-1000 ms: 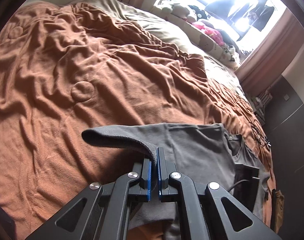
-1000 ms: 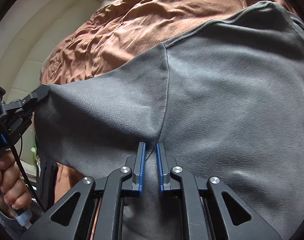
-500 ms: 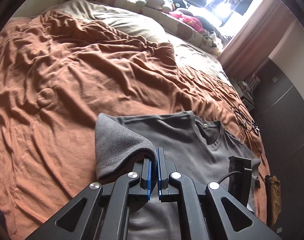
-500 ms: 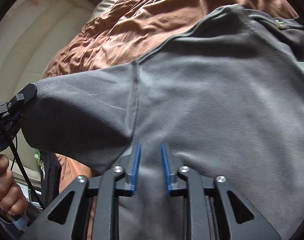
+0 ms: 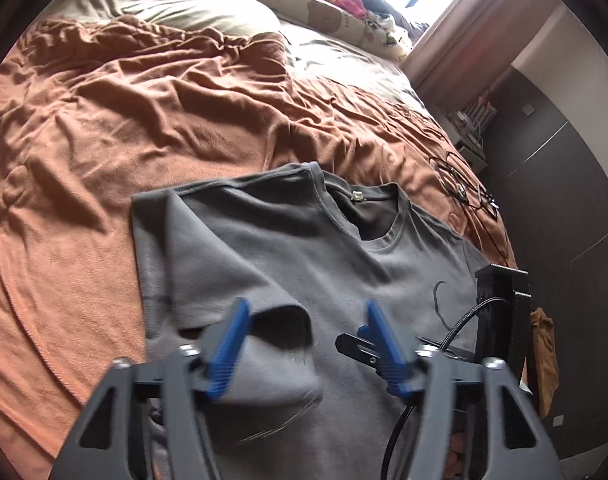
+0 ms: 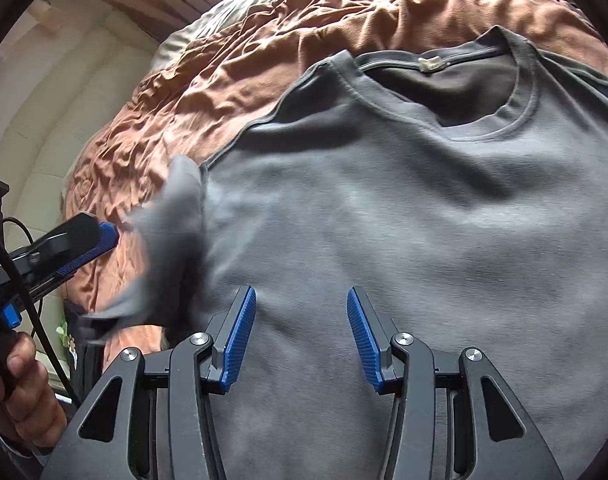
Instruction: Fold small clothes
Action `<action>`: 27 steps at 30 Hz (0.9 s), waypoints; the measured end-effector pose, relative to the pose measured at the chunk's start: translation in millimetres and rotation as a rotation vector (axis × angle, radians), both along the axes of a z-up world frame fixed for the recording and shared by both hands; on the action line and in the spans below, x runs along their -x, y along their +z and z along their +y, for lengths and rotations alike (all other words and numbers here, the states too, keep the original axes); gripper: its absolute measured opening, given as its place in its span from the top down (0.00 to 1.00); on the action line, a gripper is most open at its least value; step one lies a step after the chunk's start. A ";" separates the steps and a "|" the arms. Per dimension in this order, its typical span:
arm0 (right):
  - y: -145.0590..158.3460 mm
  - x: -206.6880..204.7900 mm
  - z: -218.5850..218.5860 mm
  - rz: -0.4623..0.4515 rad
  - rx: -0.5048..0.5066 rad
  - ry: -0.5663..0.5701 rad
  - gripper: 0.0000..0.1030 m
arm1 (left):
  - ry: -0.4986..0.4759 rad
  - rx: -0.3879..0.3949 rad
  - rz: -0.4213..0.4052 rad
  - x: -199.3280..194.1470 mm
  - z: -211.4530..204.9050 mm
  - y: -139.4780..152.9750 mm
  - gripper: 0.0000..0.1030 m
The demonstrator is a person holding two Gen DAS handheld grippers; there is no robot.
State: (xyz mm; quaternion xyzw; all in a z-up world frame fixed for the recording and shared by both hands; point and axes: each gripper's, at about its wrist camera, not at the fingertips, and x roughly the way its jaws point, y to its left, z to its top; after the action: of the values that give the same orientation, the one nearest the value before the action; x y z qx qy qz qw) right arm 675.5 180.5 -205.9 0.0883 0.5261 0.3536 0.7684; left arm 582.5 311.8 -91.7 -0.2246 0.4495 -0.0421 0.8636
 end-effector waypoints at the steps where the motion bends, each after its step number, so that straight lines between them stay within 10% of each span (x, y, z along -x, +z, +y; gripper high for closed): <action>1: 2.1 1.3 -0.8 -0.003 -0.001 -0.002 0.47 | 0.006 -0.004 -0.007 1.8 0.9 1.5 0.29; 27: 4.9 16.9 97.3 -0.326 0.210 0.351 0.43 | 0.177 -0.038 0.206 63.7 61.7 -92.8 0.51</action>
State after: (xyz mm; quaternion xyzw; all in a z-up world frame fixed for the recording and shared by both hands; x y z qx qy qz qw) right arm 658.6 277.8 -201.0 -0.1426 0.4364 0.4345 0.7748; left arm 518.8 373.5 -184.4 -0.2501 0.5150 0.0662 0.8172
